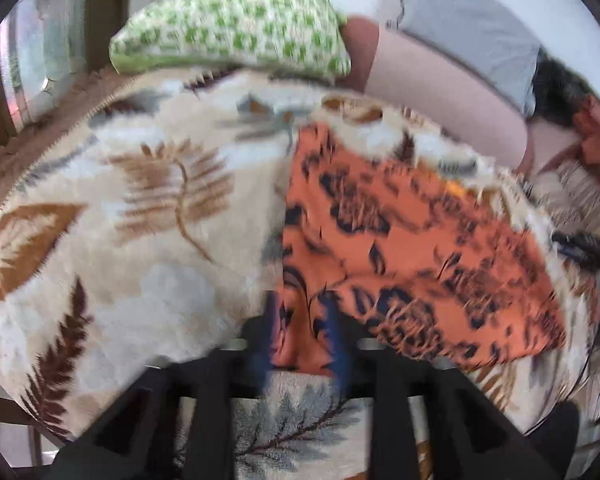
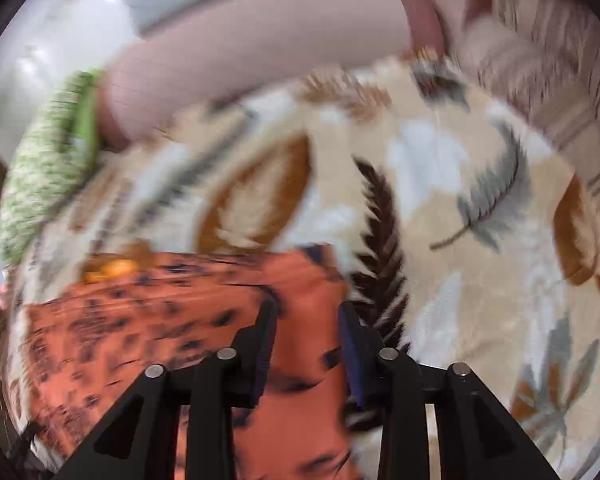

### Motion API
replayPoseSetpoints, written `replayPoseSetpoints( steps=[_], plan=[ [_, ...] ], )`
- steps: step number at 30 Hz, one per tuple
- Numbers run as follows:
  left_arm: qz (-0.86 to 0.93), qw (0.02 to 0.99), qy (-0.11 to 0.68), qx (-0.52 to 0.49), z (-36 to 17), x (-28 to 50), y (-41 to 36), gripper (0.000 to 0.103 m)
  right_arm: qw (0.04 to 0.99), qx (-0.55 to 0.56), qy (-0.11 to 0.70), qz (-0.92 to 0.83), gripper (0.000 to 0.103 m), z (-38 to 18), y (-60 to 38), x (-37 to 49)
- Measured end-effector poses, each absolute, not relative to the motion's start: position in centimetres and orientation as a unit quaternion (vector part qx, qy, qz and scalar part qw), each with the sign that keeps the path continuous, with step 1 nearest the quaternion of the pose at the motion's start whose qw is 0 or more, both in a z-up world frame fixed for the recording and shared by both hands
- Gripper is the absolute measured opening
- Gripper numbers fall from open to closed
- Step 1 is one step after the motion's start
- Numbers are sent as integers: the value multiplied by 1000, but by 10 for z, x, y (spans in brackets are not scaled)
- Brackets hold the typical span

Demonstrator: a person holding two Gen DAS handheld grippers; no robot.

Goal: Fold small clothes

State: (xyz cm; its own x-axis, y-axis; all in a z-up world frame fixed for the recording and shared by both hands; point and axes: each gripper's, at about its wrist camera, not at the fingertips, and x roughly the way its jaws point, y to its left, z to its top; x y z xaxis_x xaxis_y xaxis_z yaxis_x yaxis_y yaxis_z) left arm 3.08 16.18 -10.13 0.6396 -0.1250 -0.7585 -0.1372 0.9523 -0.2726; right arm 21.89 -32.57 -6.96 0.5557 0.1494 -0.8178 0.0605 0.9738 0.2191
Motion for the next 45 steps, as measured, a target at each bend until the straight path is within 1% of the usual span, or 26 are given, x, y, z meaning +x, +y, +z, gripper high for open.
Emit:
replayPoseSetpoints(
  steps=[1,2,5,7,11,12,14,15,17,18,20,21,22,24,26,27,30,33,35,37,38,39,40,41,43,45],
  plan=[
    [3,896,412,-163,-96,32,166,76,875,115,468,48,80,-64,-317,209],
    [2,901,399,-168,-91,36,170,79,874,120,464,79,85,-60,-307,196],
    [-30,902,397,-167,-87,78,177,79,852,132,479,164,85,-67,-276,161],
    [-55,893,406,-185,-94,118,183,79,828,154,503,196,85,-87,-261,141],
    [-73,876,436,-193,-113,197,187,76,822,128,527,175,85,-122,-246,116],
    [-83,874,437,-193,-116,208,187,68,820,128,530,175,85,-127,-246,114],
    [-85,855,472,-195,-133,235,186,32,820,114,533,173,85,-136,-243,109],
    [-76,836,506,-198,-149,249,189,10,821,108,535,171,85,-139,-243,110],
    [-91,832,503,-214,-155,251,194,10,819,102,538,173,85,-142,-243,111],
    [-92,845,493,-188,-145,248,190,8,819,102,537,174,85,-142,-245,111],
    [-111,885,437,-117,-122,234,174,7,818,110,536,177,85,-145,-246,109],
    [-98,872,464,-125,-134,239,176,7,818,114,535,178,85,-147,-248,112],
    [-86,853,494,-141,-150,244,181,10,817,119,535,178,86,-149,-250,110],
    [-91,849,488,-182,-157,241,191,12,816,121,536,178,88,-150,-252,112],
    [-64,857,484,-165,-141,232,190,35,813,113,544,175,88,-147,-246,116],
    [-45,872,465,-144,-126,222,188,46,812,111,546,175,88,-146,-245,117],
    [-69,899,417,-120,-90,182,182,49,811,127,545,170,88,-140,-247,117],
    [-69,909,405,-74,-72,141,169,52,818,163,522,177,88,-123,-253,116],
    [-67,907,410,-65,-73,110,157,63,826,175,500,193,88,-109,-254,116],
    [-60,904,418,-65,-88,92,150,79,825,197,489,201,88,-107,-256,121],
    [-38,898,436,-50,-105,89,145,82,821,214,491,199,88,-113,-259,125],
    [-14,887,460,-33,-125,93,143,83,812,232,500,192,91,-125,-263,131],
    [13,866,499,-14,-150,97,140,85,802,238,518,178,92,-141,-266,137],
    [15,871,491,-29,-156,93,143,85,789,247,537,166,92,-156,-268,144],
    [25,879,474,-49,-138,84,147,81,786,265,534,163,92,-146,-270,147],
    [21,895,444,-44,-114,77,147,81,800,248,513,188,92,-117,-265,149]
  ],
)
